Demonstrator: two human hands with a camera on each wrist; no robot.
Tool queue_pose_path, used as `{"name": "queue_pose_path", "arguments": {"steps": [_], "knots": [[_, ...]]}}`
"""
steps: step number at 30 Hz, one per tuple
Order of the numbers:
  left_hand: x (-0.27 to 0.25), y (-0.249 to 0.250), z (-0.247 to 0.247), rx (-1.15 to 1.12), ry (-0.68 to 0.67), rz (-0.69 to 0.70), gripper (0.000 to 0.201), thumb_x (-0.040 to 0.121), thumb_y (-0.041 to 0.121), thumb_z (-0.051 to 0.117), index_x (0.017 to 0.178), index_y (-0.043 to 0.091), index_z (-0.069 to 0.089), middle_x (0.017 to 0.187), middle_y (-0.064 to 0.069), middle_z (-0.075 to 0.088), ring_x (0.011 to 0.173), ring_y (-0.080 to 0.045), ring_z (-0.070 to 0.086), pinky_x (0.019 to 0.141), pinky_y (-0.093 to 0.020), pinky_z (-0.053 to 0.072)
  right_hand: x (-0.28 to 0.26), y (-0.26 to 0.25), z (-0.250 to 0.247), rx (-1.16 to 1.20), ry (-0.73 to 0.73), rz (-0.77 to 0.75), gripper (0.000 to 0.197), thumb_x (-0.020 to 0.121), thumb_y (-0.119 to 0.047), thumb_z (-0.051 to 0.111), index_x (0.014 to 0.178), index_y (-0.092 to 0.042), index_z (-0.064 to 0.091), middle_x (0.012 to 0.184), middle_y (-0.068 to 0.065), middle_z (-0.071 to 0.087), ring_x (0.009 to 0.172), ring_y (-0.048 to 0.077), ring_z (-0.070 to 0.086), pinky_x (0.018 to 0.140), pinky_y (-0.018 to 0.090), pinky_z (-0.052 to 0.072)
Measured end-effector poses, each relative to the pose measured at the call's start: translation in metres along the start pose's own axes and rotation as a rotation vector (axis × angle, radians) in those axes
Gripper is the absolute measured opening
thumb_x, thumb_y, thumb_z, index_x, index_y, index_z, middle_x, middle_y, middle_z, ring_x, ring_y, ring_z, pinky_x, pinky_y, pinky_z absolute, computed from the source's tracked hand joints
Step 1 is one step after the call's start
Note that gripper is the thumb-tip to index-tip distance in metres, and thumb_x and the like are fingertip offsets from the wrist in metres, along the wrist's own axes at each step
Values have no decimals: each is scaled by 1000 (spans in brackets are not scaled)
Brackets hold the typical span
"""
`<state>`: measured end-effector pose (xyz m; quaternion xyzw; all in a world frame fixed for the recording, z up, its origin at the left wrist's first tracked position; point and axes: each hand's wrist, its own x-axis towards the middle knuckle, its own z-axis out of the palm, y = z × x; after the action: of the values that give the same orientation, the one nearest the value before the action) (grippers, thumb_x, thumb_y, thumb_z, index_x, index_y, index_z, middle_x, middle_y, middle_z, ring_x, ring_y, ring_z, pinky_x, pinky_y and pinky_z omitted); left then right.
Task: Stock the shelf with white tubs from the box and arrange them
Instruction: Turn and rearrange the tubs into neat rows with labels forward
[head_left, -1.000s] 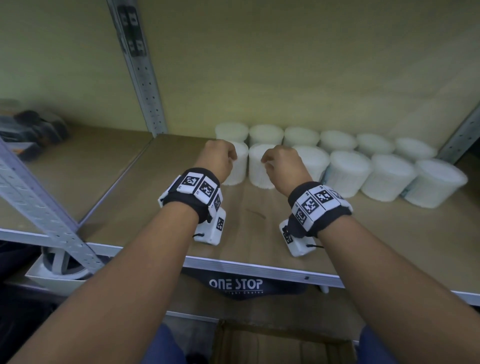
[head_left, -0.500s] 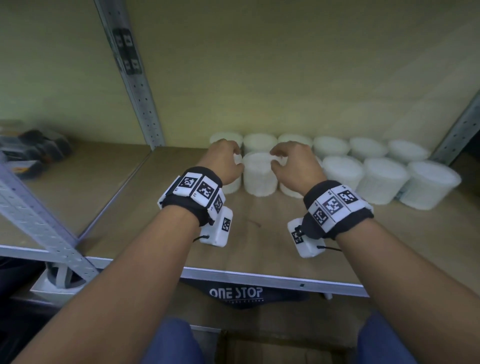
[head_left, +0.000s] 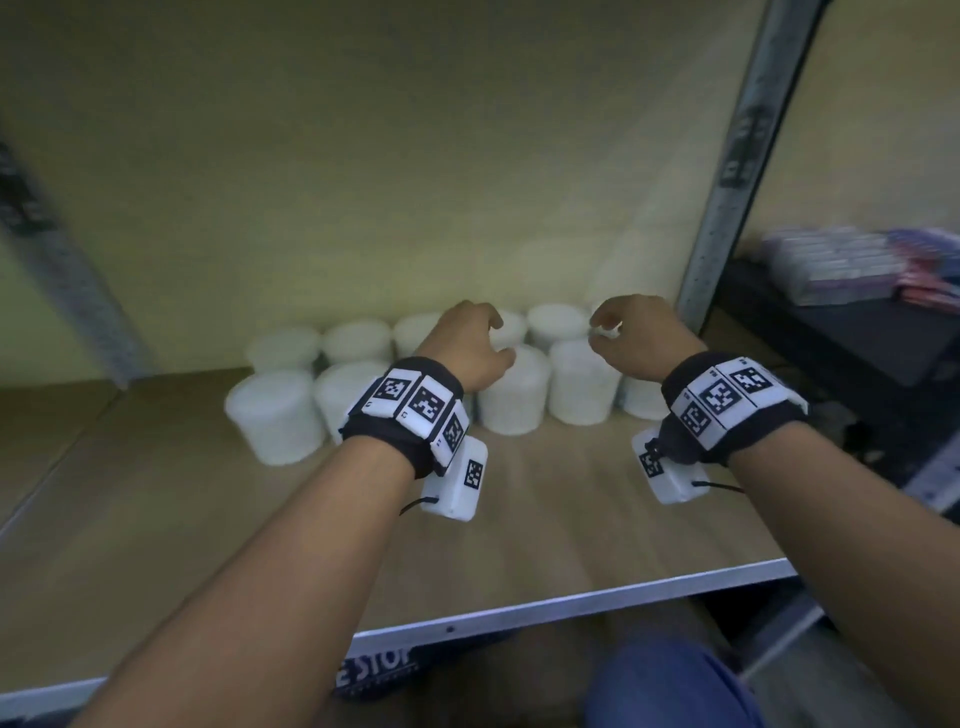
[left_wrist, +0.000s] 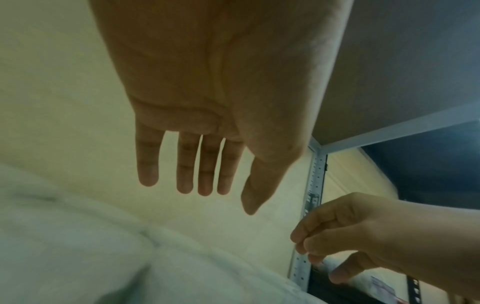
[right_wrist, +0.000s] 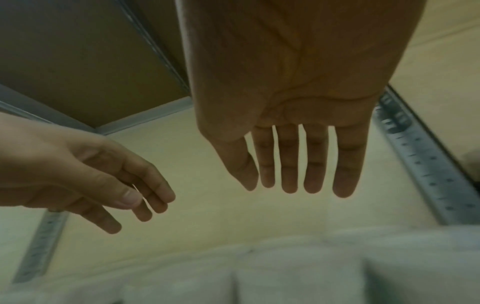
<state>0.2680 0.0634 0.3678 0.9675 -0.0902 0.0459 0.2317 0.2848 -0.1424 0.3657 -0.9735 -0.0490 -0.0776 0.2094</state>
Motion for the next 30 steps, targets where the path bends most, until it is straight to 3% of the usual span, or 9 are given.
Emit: {"name": "queue_pose_path", "arguments": {"steps": [6,13,24,30], "knots": [[39,49,44,8,-88,27,54,88,37,58,134,11,47,137,-9,46,126,-25,47,105,-34,40,12,64,-16,-116,-65,124,38,90,-33,58,121,-11,61,129,8,60,118,26,56,102,33,44],[61,74,84,158,-127,16,59,90,46,53,137,11,43,140,-11,41,130,-29,39,105,-43,40,19,94,-3,-149,-149,162,54,92,-47,52,130,-8,54,137,13,51,127,29,47,107,36,38],[68,68,96,160,-131,54,57,91,44,53,135,8,48,137,-13,42,129,-29,39,106,-39,38,24,101,-1,-198,-188,118,52,91,-44,56,132,-12,53,139,14,43,132,30,37,109,38,31],[65,67,99,139,-104,60,55,91,43,54,133,9,50,136,-12,43,128,-28,39,106,-38,38,27,101,-10,-187,-271,58,41,93,-22,57,133,-18,54,146,5,44,135,24,40,114,34,30]]}}
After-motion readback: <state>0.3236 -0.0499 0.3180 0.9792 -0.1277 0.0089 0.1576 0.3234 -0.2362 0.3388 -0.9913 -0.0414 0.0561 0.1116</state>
